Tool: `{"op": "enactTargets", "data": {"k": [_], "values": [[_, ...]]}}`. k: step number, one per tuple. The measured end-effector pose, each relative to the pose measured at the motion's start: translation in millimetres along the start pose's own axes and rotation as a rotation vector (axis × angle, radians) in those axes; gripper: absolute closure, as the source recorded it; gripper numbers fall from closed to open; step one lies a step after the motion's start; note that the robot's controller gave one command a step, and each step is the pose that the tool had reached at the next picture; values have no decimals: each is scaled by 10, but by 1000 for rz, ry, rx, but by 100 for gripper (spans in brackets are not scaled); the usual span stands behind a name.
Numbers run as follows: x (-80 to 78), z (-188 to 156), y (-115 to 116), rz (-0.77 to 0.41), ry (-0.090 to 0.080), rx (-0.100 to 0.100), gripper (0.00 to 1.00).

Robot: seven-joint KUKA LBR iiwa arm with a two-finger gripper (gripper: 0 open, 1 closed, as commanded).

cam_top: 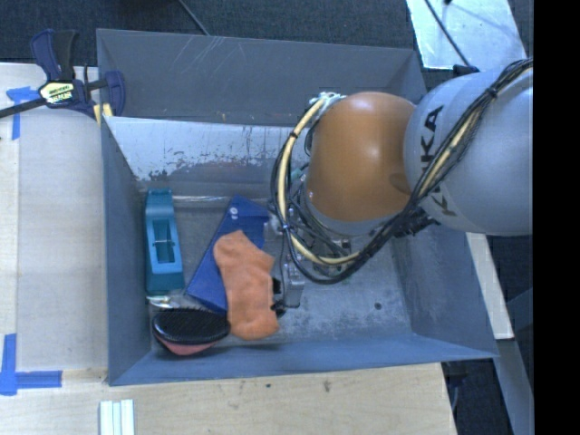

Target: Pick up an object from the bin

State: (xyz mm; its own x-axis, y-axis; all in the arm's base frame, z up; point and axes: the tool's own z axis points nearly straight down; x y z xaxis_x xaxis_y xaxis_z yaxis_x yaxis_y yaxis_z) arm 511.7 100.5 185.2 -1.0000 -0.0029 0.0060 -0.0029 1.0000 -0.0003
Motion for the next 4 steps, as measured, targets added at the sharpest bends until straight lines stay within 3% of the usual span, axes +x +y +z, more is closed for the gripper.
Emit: {"op": "enactTargets", "data": {"k": [1,2,3,4], "values": [[-16,-47,-5,3,-9,-1,0],[-344,326,184,-31,-22,-2,0],[-573,618,240,16,-5,-1,0],[-558,1063,46,63,-32,-7,100]]}}
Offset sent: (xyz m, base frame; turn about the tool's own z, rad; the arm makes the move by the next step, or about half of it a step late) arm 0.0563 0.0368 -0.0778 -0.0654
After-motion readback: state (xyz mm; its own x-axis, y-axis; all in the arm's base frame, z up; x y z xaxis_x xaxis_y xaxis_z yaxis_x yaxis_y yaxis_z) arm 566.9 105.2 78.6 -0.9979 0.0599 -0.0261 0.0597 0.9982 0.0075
